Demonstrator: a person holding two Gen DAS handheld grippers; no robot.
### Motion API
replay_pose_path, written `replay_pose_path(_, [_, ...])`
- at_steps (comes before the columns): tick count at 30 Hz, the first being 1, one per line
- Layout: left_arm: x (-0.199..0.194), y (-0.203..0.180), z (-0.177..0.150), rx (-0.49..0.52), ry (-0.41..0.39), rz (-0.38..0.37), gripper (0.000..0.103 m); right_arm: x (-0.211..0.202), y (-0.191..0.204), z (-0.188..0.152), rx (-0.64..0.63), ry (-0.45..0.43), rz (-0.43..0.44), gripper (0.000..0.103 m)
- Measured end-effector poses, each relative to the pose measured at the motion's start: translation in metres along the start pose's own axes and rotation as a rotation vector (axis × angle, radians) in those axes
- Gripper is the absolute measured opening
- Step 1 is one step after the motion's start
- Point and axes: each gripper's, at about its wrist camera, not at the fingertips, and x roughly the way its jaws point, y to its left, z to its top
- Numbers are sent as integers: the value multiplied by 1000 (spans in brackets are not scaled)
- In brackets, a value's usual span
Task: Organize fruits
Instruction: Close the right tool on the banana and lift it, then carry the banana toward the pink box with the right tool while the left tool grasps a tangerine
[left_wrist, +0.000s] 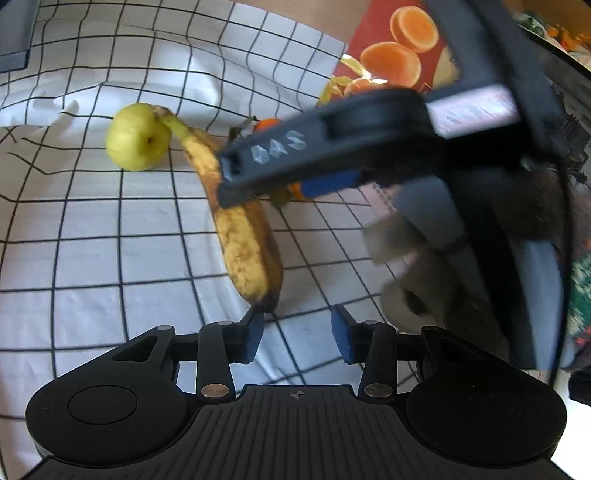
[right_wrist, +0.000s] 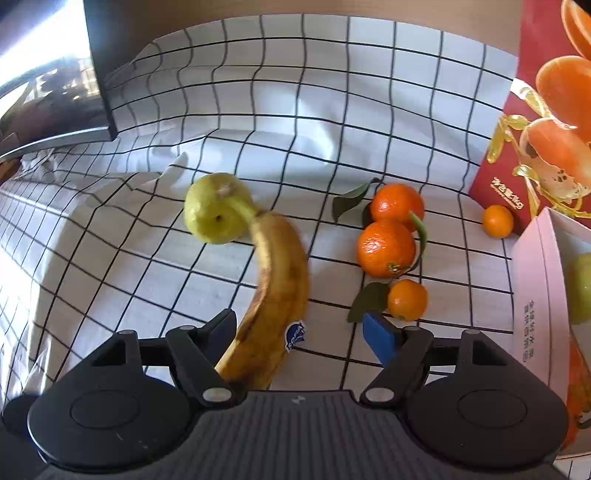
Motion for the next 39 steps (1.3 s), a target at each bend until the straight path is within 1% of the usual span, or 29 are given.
replay_pose_path(3, [-9,2,-5,-21,0,32,45,7,-1,4,22,27,5,76])
replay_pose_path(7, [-32,17,-13,-77,-27,105,45,19,0,3,32,61,73,75])
replay_pose_path(9, [-45,29,-17,-130,-50,149,45,21,2,1,34,57,71,66])
replay_pose_path(10, [-49,34,-18,-159,-61,170,45,21,3,0,30,55,68,56])
replay_pose_path(11, [-53,40,-19,-188,-73,190,45,22,5,-1,26,53,72,50])
replay_pose_path(13, [-59,50,-21,-229,-89,223,45,19,12,-3,9,41,75,42])
replay_pose_path(15, [-62,54,-19,-246,-96,245,45,15,19,-5,-28,33,52,41])
replay_pose_path(20, [-64,49,-19,-247,-106,238,45,-4,19,-24,-48,48,78,38])
replay_pose_path(24, [-56,41,-14,-231,-110,218,45,-29,7,-52,-67,65,69,38])
replay_pose_path(28, [-47,33,-4,-187,-107,205,45,-54,-16,-84,-51,86,16,37])
replay_pose_path(33, [-25,8,20,-67,-86,166,45,-81,-42,-117,-9,72,-51,36])
replay_pose_path(36, [-10,-10,40,21,-99,130,45,-89,-48,-131,2,51,-86,36])
replay_pose_path(39, [10,-29,61,114,-114,107,45,-95,-49,-140,3,29,-93,39])
